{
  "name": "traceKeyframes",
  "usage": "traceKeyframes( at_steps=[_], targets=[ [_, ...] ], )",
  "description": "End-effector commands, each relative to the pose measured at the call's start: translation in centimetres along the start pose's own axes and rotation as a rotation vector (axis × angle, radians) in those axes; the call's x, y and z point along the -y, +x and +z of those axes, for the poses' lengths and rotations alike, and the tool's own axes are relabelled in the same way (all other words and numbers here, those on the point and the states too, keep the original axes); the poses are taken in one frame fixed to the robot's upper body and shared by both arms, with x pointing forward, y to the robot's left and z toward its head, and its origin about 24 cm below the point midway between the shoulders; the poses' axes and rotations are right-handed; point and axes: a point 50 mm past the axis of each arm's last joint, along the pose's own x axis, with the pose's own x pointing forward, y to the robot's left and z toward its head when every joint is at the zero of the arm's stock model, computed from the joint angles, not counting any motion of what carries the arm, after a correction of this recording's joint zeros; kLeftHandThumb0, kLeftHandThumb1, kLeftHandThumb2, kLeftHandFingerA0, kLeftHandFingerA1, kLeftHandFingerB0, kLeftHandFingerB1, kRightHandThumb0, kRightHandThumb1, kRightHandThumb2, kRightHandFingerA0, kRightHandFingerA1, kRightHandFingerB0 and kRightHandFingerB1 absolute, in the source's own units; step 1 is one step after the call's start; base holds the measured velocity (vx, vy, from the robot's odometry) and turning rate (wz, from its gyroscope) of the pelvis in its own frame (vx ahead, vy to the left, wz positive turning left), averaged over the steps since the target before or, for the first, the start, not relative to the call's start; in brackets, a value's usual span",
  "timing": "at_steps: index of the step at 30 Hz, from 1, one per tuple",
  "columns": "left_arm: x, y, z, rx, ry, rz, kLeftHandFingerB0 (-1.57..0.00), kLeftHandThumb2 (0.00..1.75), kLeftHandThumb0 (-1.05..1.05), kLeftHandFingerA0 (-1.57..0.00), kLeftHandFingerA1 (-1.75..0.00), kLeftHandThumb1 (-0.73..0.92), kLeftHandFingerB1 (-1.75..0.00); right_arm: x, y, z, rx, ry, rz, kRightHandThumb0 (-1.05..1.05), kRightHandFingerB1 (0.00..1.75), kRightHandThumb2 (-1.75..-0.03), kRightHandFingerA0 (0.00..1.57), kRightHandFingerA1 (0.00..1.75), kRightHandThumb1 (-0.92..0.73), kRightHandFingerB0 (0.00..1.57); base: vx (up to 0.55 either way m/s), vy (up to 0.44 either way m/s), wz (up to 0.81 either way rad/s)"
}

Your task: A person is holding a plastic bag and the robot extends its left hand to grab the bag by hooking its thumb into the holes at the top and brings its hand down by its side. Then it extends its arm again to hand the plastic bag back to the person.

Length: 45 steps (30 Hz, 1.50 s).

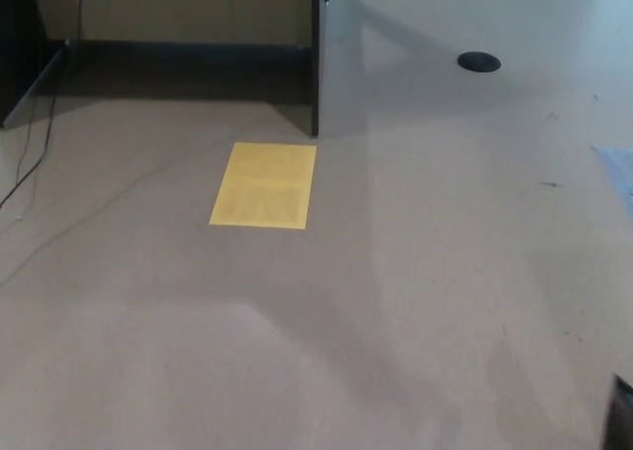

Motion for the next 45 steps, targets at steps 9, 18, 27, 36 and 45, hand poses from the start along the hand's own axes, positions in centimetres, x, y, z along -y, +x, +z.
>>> traceKeyframes(
  at_steps=[9, 18, 27, 36, 45],
  targets=[
    [-2.7, -1.3, 4.1, 0.444, 0.112, 0.268, 0.0, 0.85, -0.32, -0.01, -0.5, 0.25, -0.47, 0.9, 0.0, -0.1, 0.031, -0.072, 0.024, -0.38, 0.41, -0.61, 0.7, 0.46, -0.69, 0.62, 0.0, 0.0, 0.0],
    [-6.5, -4.3, 13.3, 0.907, 0.073, 0.439, 0.0, 0.84, -0.32, -0.01, -0.49, 0.23, -0.48, 0.9, 0.0, -0.1, 0.035, -0.075, 0.033, -0.43, 0.42, -0.64, 0.67, 0.47, -0.64, 0.58, 0.0, 0.0, 0.0],
    [-8.2, -8.2, 20.4, 1.192, 0.087, 0.509, -0.05, 0.74, -0.62, -0.07, -0.4, 0.4, -0.29, 1.0, 0.0, 0.0, 0.05, -0.1, 0.027, -0.39, 0.4, -0.61, 0.67, 0.44, -0.7, 0.6, 0.0, 0.0, 0.0],
    [-8.8, -12.1, 26.8, 1.45, 0.098, 0.548, -0.08, 0.74, -0.62, -0.06, -0.33, 0.41, -0.22, 1.1, 0.0, 0.0, 0.051, -0.089, 0.021, -0.39, 0.4, -0.61, 0.68, 0.45, -0.7, 0.59, 0.0, 0.0, 0.0],
    [-8.6, -15.4, 30.5, 1.575, 0.096, 0.604, -0.08, 0.76, -0.64, -0.05, -0.25, 0.4, -0.2, 1.2, -0.1, -0.2, 0.038, -0.09, 0.018, -0.38, 0.4, -0.61, 0.68, 0.44, -0.7, 0.59, 0.0, 0.0, 0.0]
  ],
)
